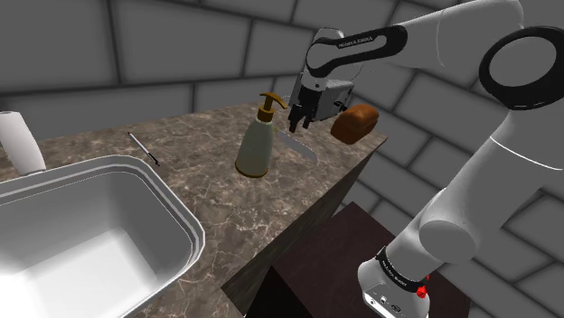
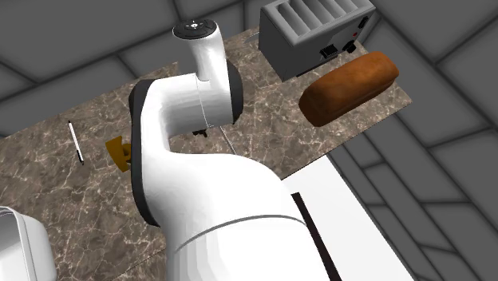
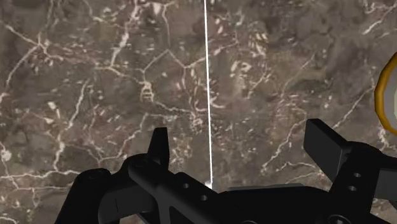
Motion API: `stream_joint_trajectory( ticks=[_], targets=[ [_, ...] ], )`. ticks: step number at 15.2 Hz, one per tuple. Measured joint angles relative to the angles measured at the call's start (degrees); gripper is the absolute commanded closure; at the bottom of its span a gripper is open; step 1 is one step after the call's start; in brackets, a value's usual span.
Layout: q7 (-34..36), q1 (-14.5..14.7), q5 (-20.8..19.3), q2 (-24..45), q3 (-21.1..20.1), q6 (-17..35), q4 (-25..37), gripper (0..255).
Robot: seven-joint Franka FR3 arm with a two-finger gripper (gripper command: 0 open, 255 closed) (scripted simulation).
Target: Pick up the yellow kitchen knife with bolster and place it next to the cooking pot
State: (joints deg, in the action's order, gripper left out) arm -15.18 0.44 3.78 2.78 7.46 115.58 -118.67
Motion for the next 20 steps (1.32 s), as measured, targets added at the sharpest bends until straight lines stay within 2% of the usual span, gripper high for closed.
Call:
stream_joint_trajectory(
  ticks=[3, 5, 11, 17, 18, 20],
  targets=[
    [-0.88, -0.19, 1.49, 6.8, -0.1, 0.89, 5.03, 0],
    [-1.44, -0.43, 1.89, 8.75, -0.06, 1.82, 5.83, 0],
    [-1.88, -0.44, 2.45, 10.96, -0.24, 5.55, 4.23, 0],
    [-1.91, -0.41, 2.53, 11.22, -0.28, 6.19, 3.87, 0],
    [-1.91, -0.41, 2.53, 11.22, -0.28, 6.2, 3.86, 255],
    [-1.9, -0.41, 2.53, 11.22, -0.28, 6.2, 3.86, 255]
  ],
)
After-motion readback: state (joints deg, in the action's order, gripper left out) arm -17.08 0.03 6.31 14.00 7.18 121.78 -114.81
